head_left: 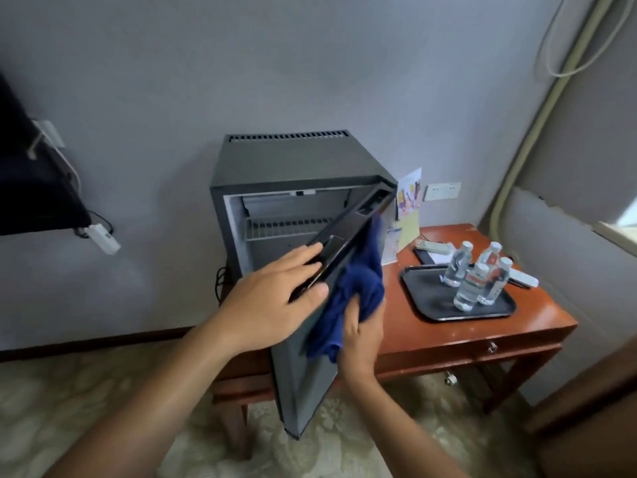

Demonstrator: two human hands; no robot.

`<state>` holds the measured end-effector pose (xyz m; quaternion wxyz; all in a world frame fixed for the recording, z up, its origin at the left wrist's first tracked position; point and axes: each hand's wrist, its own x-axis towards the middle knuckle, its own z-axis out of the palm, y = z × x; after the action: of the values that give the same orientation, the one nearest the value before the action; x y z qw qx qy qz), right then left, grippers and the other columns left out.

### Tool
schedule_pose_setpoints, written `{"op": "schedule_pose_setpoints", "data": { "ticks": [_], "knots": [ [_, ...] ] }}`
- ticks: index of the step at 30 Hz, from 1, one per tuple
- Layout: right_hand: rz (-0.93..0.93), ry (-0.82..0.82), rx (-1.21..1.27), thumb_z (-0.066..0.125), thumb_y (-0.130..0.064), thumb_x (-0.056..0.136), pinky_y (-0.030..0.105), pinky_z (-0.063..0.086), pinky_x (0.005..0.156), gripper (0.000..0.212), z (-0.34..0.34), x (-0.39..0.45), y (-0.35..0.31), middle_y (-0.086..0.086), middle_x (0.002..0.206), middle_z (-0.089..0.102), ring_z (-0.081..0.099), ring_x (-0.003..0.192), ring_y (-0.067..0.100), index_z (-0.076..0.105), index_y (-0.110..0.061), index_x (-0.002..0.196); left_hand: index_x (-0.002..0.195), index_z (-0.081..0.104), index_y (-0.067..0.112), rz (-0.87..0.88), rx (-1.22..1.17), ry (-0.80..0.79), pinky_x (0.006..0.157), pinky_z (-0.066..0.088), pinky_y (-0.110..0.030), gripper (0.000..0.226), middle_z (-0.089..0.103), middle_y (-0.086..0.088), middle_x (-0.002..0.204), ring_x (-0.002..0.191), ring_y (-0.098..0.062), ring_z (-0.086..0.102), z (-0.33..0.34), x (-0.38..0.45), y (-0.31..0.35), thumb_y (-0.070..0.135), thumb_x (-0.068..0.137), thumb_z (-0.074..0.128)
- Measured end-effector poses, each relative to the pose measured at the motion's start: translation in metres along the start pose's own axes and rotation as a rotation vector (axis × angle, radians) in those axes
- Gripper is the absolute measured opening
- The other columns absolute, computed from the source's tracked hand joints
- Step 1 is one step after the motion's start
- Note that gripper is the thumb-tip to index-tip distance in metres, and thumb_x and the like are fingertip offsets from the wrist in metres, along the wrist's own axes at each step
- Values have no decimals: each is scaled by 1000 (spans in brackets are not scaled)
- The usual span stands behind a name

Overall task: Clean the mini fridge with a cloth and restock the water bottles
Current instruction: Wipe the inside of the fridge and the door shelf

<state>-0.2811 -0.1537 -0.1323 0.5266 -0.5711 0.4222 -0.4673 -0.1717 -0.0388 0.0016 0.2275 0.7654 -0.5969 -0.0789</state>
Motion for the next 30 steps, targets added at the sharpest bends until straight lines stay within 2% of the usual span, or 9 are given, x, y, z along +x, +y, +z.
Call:
{"op": "schedule_pose_setpoints", "data": {
  "ticks": [2, 5, 7, 10, 15, 19, 22, 26, 30],
  "knots": [
    [139, -145, -310, 55, -32, 98, 41, 45, 103, 42, -15, 21, 51, 8, 132, 60, 58, 124, 30, 50, -20, 137, 155, 40, 36, -21, 31, 25, 121, 26, -31, 58, 8, 45, 158, 144, 22, 1, -1, -1, 0, 59, 102, 40],
    [265, -417, -721, 57, -34, 93, 40, 49, 86, 23, -48, 42, 107, 8, 111, 67, 64, 103, 33, 55, -24, 113, 153, 42, 38, -38, 19, 77, 119, 27, -30, 50, 9, 48, 155, 143, 24, 3, 2, -3, 0, 47, 104, 46],
    [341, -425, -708, 64, -34, 87, 35, 49, 78, 14, -73, 55, 125, -4, 93, 71, 65, 86, 20, 61, -27, 99, 150, 47, 39, -12, 13, 132, 116, 30, -27, 50, 13, 49, 154, 143, 23, 10, 6, -4, 3, 47, 101, 46],
    [507, -295, -534, 72, -27, 84, 40, 55, 83, 11, -101, 86, 143, -2, 82, 73, 68, 80, 20, 70, -20, 93, 144, 55, 39, 12, 5, 214, 111, 35, -29, 49, 24, 45, 154, 143, 18, 22, 13, -5, 5, 45, 95, 49],
    [520, -226, -340, 76, -10, 87, 30, 49, 69, 13, -117, 168, 139, 9, 87, 73, 63, 75, 19, 71, -8, 98, 133, 67, 30, 37, -23, 298, 107, 47, -27, 44, 45, 28, 152, 142, 1, 42, 15, -3, 7, 41, 93, 52],
    [476, -211, -275, 74, -13, 89, 37, 52, 82, 19, -111, 237, 138, 11, 94, 72, 64, 82, 21, 69, -8, 107, 134, 65, 25, 42, -1, 280, 109, 41, -39, 43, 50, 17, 152, 143, -12, 46, 13, 4, -1, 36, 94, 53],
    [466, -357, -242, 67, -23, 97, 38, 50, 90, 18, -102, 275, 142, 7, 101, 69, 63, 88, 17, 61, -15, 112, 137, 63, 26, 9, 121, 234, 110, 42, -50, 44, 48, 16, 154, 147, -17, 41, 2, 6, -13, 38, 97, 51],
    [544, -416, -526, 66, -40, 89, 43, 48, 100, 57, -100, 310, 195, 22, 129, 63, 62, 115, 39, 52, -10, 136, 133, 67, 18, -70, 382, 251, 113, 37, -62, 46, 48, 12, 155, 147, -23, 40, -10, 15, -41, 37, 99, 43],
    [633, -399, -705, 57, -22, 97, 37, 45, 93, 42, -120, 259, 232, 20, 127, 63, 60, 119, 38, 51, -5, 135, 126, 68, 4, -205, 552, 387, 110, 41, -56, 35, 55, -2, 148, 136, -35, 50, 1, 38, -73, 13, 98, 48]
  ]
}}
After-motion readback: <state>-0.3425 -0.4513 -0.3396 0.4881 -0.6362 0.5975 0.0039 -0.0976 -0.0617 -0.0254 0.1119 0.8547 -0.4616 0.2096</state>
